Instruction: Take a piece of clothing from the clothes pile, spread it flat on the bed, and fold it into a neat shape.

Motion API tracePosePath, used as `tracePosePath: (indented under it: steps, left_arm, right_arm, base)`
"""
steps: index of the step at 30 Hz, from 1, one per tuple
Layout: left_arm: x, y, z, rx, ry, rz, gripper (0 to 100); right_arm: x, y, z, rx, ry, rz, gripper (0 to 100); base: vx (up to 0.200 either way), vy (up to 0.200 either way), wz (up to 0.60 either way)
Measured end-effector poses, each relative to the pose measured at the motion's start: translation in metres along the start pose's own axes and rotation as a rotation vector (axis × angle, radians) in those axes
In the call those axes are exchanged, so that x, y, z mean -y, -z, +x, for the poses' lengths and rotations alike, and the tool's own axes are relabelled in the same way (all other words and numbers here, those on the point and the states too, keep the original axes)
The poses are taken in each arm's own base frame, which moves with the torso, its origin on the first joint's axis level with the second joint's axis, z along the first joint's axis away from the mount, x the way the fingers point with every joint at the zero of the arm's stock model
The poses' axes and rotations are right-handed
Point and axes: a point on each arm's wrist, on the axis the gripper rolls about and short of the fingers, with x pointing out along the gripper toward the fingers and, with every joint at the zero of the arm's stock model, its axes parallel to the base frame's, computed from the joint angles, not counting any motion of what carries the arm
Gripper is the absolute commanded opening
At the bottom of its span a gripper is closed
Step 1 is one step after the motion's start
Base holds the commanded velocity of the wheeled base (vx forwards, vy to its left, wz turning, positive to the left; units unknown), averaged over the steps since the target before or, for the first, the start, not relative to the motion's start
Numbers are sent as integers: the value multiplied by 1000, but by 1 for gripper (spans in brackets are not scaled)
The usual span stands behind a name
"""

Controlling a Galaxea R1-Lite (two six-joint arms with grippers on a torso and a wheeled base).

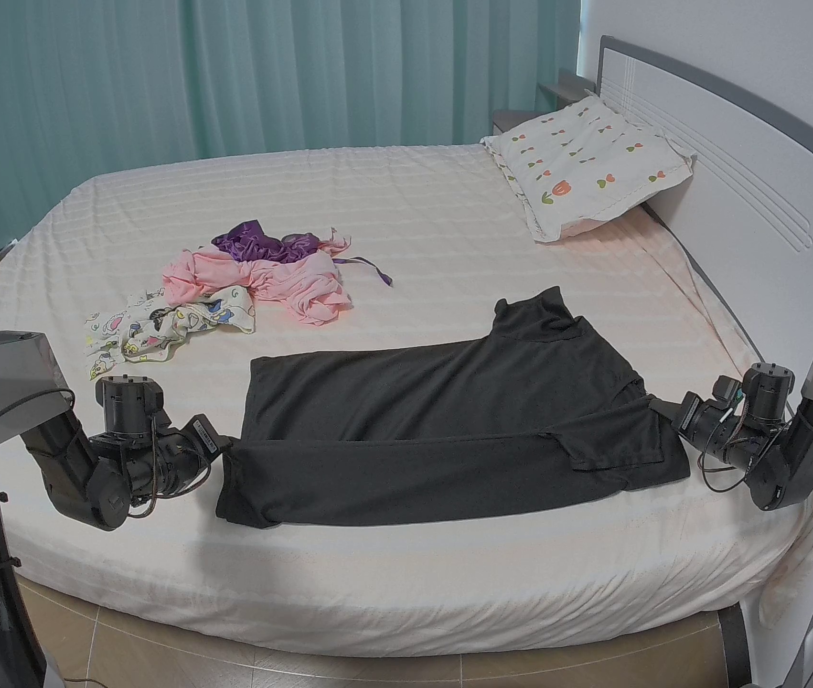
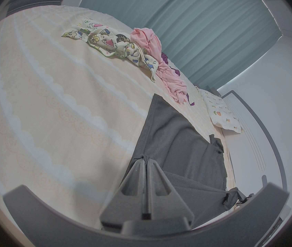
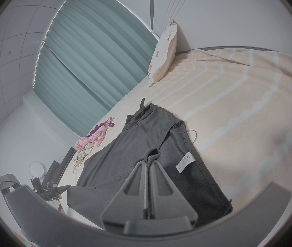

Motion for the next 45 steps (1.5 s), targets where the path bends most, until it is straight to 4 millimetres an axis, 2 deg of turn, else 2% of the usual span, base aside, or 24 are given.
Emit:
tracePosePath:
  steps: [15,40,41,42,43,45]
  left_arm:
    - [-9,8,14,-1,4,-5,0]
    - [-13,9,29,39,40,-72,0]
    - [-13,9,29,39,40,-72,0]
    - [-13,9,29,38,40,-72,0]
    - [-13,10,30,37,40,-73,100]
    - [-14,10,31,36,39,-73,100]
  right_arm:
    - [8,5,10,9,35,4,0]
    - [13,11,22,5,43,43,0]
    - [13,11,22,5,42,43,100]
    - [13,12,22,5,42,43,100]
    - [13,12,23,6,44,44,100]
    - [13,12,23,6,47,46,100]
  base:
    - [0,0,0]
    - [0,0,0]
    - [0,0,0]
    - [0,0,0]
    - [0,0,0]
    - [0,0,0]
